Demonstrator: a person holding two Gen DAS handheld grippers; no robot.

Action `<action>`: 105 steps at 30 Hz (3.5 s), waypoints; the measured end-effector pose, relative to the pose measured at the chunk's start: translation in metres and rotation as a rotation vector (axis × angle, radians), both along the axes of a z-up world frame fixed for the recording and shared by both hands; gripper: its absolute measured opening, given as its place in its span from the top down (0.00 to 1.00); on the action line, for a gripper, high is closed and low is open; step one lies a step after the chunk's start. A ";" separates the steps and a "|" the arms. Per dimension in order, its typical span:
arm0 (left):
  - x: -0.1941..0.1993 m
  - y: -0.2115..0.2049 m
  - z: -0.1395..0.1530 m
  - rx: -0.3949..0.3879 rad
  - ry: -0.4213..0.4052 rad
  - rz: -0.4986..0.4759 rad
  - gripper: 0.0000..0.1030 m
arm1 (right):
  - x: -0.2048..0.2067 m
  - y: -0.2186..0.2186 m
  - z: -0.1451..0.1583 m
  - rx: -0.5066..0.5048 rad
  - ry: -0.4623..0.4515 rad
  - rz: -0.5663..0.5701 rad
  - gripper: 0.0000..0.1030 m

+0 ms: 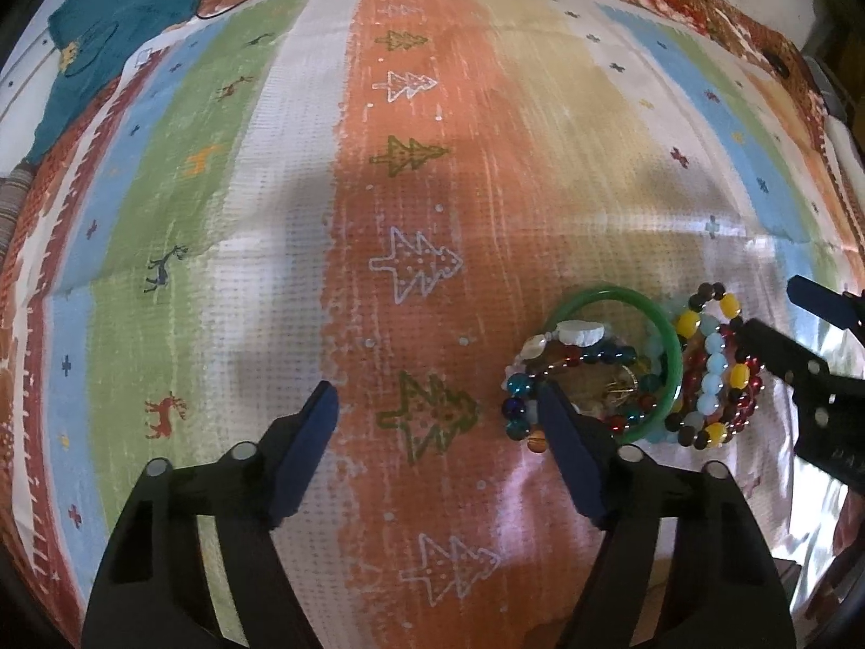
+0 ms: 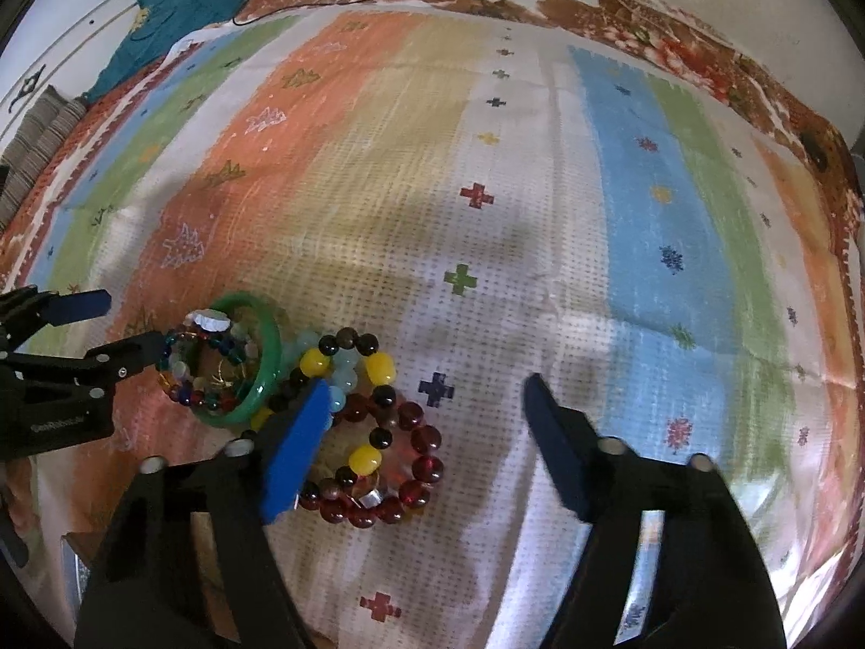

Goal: Organize jewelry
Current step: 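Grasp the multicolour beaded bracelet with left tool while right tool grasps yellow-black bracelet, then lift both held bracelets and carry them back toward the silver tin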

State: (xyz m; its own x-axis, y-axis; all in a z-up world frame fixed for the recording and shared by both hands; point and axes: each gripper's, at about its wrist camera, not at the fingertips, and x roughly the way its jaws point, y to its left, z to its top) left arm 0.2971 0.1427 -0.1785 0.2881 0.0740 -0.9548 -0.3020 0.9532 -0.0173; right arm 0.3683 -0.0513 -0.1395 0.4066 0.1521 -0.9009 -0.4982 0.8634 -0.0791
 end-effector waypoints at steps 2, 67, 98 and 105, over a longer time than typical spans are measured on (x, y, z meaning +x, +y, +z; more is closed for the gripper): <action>0.001 0.001 -0.002 -0.002 0.003 0.000 0.31 | 0.003 0.002 -0.006 0.005 0.026 0.007 0.46; -0.035 -0.035 0.082 -0.062 -0.163 -0.104 0.91 | -0.051 -0.009 0.055 0.087 -0.076 0.042 0.90; -0.095 -0.065 0.154 -0.095 -0.350 -0.186 0.91 | -0.114 -0.024 0.120 0.252 -0.208 0.076 0.90; -0.112 -0.073 0.164 -0.112 -0.376 -0.207 0.91 | -0.131 -0.029 0.125 0.265 -0.218 0.090 0.90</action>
State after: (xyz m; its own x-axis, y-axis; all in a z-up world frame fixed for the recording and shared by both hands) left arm 0.1853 0.0697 -0.0144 0.6145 -0.1198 -0.7797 -0.0581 0.9788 -0.1962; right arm 0.2371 -0.0800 -0.0144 0.5597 0.4123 -0.7188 -0.5689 0.8219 0.0285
